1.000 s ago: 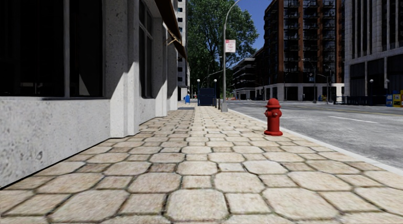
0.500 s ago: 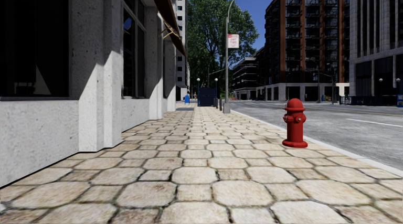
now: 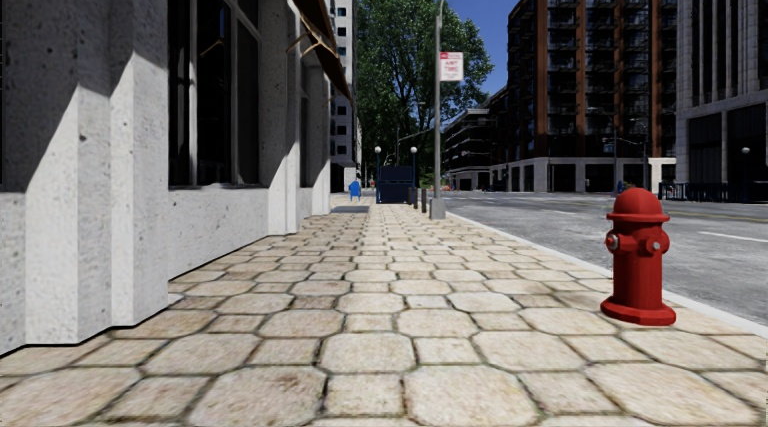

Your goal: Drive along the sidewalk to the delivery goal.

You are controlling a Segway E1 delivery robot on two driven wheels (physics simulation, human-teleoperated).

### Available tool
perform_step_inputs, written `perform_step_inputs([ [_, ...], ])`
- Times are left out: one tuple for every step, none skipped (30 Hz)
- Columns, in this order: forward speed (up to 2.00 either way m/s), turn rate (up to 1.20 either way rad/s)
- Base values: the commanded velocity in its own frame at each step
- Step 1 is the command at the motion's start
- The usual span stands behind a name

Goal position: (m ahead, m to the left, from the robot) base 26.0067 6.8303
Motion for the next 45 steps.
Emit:
perform_step_inputs([
  [2.00,0.00],
  [2.00,0.00],
  [2.00,0.00],
  [2.00,0.00],
  [2.00,0.00],
  [2.00,0.00],
  [2.00,0.00],
  [2.00,0.00],
  [2.00,0.00],
  [2.00,0.00],
  [2.00,0.00],
  [2.00,0.00],
  [2.00,0.00],
  [1.99,0.00],
  [1.99,0.00],
  [1.99,0.00],
  [1.99,0.00],
  [1.99,0.00],
  [1.99,0.00],
  [1.99,0.00],
  [1.99,0.00],
  [1.99,0.00],
  [1.99,0.00],
  [1.99,0.00],
  [1.99,0.00],
  [1.99,0.00],
  [1.99,0.00],
  [1.99,0.00],
  [1.99,0.00],
  [1.99,0.00],
  [1.99,0.00],
  [1.99,0.00],
  [1.99,0.00],
  [1.99,0.00],
  [1.99,0.00],
  [1.99,0.00],
  [1.99,0.00],
  [1.99,0.00],
  [1.99,0.00],
  [1.99,0.00],
  [1.99,0.00],
  [1.99,0.00],
  [1.99,0.00],
  [1.99,0.00],
  [1.99,0.00],
])
